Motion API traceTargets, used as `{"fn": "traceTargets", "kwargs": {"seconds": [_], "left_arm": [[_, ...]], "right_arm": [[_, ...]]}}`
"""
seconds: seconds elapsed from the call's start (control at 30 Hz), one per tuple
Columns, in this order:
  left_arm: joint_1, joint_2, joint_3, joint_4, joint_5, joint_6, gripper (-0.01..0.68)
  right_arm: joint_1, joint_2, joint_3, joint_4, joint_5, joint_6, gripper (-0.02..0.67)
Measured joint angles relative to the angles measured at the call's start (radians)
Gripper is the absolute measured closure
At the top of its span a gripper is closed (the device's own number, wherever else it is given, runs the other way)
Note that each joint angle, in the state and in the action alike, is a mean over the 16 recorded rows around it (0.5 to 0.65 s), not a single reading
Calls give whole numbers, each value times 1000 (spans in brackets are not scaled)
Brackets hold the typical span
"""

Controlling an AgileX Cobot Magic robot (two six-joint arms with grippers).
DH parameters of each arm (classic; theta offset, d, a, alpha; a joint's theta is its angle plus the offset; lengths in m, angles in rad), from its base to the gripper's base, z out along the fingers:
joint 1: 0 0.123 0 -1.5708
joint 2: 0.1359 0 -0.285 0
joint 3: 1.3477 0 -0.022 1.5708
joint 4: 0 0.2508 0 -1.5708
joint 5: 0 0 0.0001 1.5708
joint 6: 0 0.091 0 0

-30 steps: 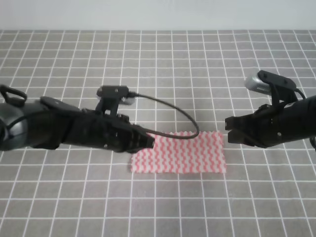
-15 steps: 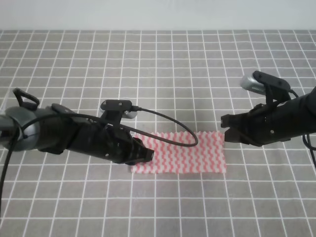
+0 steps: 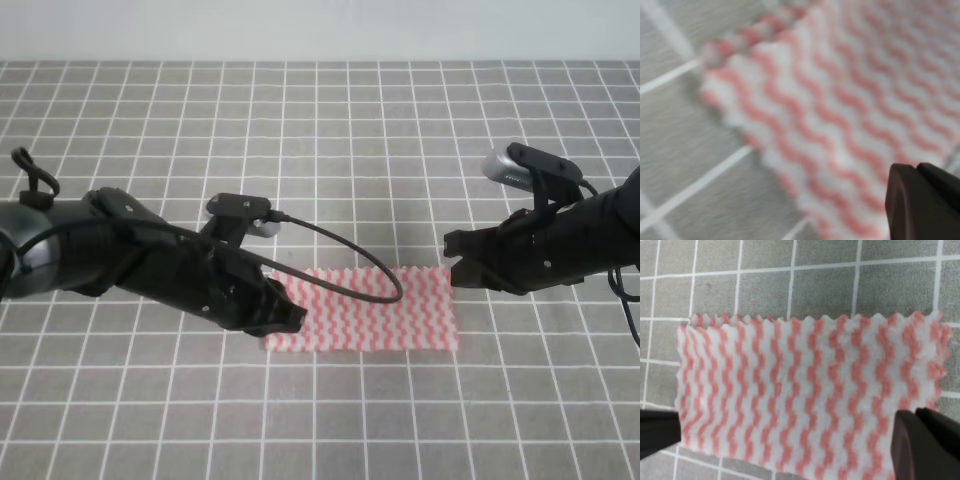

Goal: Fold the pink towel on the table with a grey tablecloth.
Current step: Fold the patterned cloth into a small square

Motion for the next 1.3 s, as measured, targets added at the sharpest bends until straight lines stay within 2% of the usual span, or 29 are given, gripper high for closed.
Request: {"fn": "traceTargets", "kwargs": {"seconds": [0.23, 0.63, 1.13, 1.3], "left_arm": [[0, 14, 0, 93, -7, -65, 675], [6, 11, -34, 102, 30, -74, 675], [117, 24, -109, -15, 152, -89, 675], [129, 62, -110, -38, 174, -78, 675]], "right_arm": [[0, -1, -1, 1, 9, 0, 664], [0, 0, -6, -2, 31, 0, 664], [0, 10, -57, -87, 89, 59, 664], [0, 18, -61, -133, 94, 93, 663]]}}
